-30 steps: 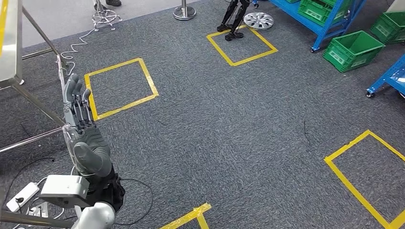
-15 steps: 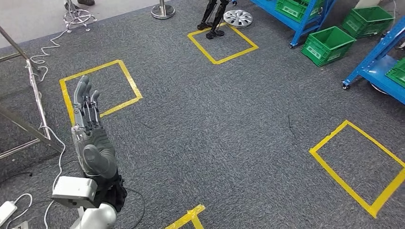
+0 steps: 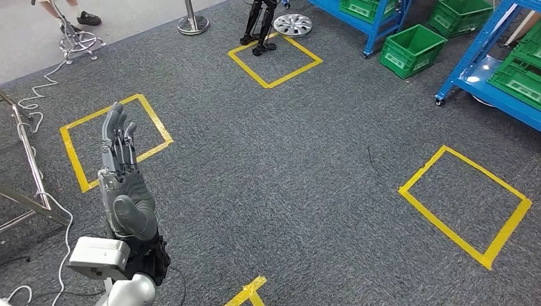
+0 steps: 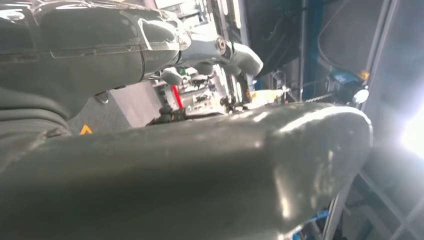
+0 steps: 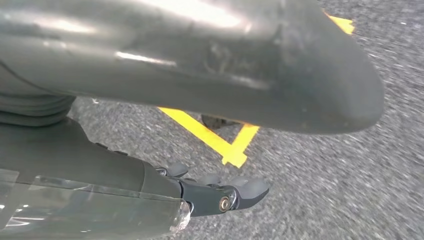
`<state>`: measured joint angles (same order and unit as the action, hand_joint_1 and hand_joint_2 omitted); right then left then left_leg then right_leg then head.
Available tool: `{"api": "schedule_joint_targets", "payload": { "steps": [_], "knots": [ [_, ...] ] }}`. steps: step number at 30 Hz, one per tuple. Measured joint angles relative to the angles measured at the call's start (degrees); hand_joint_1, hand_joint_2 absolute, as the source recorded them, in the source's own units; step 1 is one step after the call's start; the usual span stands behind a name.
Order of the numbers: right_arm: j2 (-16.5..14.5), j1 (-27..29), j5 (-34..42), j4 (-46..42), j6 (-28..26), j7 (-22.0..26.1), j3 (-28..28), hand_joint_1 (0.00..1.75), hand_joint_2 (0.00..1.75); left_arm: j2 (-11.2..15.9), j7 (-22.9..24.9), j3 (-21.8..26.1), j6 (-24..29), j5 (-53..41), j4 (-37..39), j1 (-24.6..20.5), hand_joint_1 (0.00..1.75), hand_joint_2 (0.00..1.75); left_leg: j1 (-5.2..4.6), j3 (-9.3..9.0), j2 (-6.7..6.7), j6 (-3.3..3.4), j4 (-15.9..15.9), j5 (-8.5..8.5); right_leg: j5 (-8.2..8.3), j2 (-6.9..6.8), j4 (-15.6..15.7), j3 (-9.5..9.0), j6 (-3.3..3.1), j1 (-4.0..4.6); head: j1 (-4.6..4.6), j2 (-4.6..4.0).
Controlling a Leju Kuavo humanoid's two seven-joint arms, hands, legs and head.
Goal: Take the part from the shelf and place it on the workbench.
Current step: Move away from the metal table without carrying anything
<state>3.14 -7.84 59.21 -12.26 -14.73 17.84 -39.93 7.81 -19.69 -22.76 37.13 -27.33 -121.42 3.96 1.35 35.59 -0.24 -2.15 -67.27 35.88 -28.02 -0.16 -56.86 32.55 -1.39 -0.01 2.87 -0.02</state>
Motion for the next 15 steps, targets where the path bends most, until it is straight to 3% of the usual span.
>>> {"api": "schedule_joint_targets", "payload": {
  "steps": [2,3,5,7,9,12,14,15],
  "knots": [
    [0.02,-0.05,0.01,0.01,0.0,0.0,0.0,0.0,0.0,0.16,0.02,-0.12,0.0,0.17,0.23,0.04,0.0,0.0,0.0,3.06,-0.04,-0.03,-4.7,1.0,-0.12,0.6,-0.07,-0.03,-0.21,0.17,0.04,0.0],
    [0.02,-0.02,0.01,0.02,0.01,0.0,0.0,0.0,0.0,0.22,-0.05,-0.19,0.0,0.35,0.37,0.04,0.0,0.0,0.0,3.36,-0.03,0.01,-4.52,-0.02,-0.21,0.94,-0.16,-0.06,-0.22,0.2,0.05,0.0],
    [0.0,0.01,0.01,0.02,0.05,0.0,0.0,0.0,0.0,0.29,-0.31,-0.31,0.0,1.01,0.53,0.04,0.0,0.0,0.04,1.22,-0.54,0.22,0.93,-4.08,-0.52,1.72,-0.55,-0.09,-0.02,0.16,0.07,0.0],
    [0.01,0.01,0.01,0.02,0.13,-0.01,0.0,0.0,0.0,0.32,-0.57,-0.4,0.0,1.53,0.58,0.03,0.0,0.0,0.12,-1.34,-2.12,0.61,6.45,-6.37,-0.92,2.46,-1.13,0.14,0.53,0.16,0.04,0.0],
    [0.05,0.07,0.02,0.02,0.17,-0.02,0.0,0.0,0.0,0.34,-0.7,-0.48,0.0,1.63,0.6,0.05,0.0,0.0,-0.01,-2.11,-2.95,1.04,7.96,-6.32,-1.05,3.08,-1.31,0.38,1.22,0.05,0.0,0.0],
    [0.14,0.17,0.02,0.02,0.2,-0.02,-0.02,0.0,0.0,0.44,-0.77,-0.61,0.0,1.63,0.56,0.02,0.0,0.0,0.15,-2.52,-1.84,1.81,8.54,-6.57,-1.6,3.25,-1.81,0.55,2.17,-0.11,-0.14,0.0],
    [0.17,0.05,0.01,0.02,0.22,-0.02,-0.04,0.0,0.0,0.47,-0.77,-0.69,0.0,1.63,0.55,0.03,0.0,0.0,0.3,-2.85,-0.77,2.29,8.88,-6.6,-4.23,1.97,-6.19,2.59,2.79,-0.14,-0.4,0.0],
    [0.19,-0.03,0.0,0.01,0.22,-0.03,-0.04,0.0,0.0,0.49,-0.75,-0.7,0.0,1.63,0.56,0.05,0.0,0.0,0.25,-2.9,-0.24,2.46,8.91,-6.53,-6.0,1.29,-9.87,4.44,3.08,-0.21,-0.52,0.0]
  ]
}}
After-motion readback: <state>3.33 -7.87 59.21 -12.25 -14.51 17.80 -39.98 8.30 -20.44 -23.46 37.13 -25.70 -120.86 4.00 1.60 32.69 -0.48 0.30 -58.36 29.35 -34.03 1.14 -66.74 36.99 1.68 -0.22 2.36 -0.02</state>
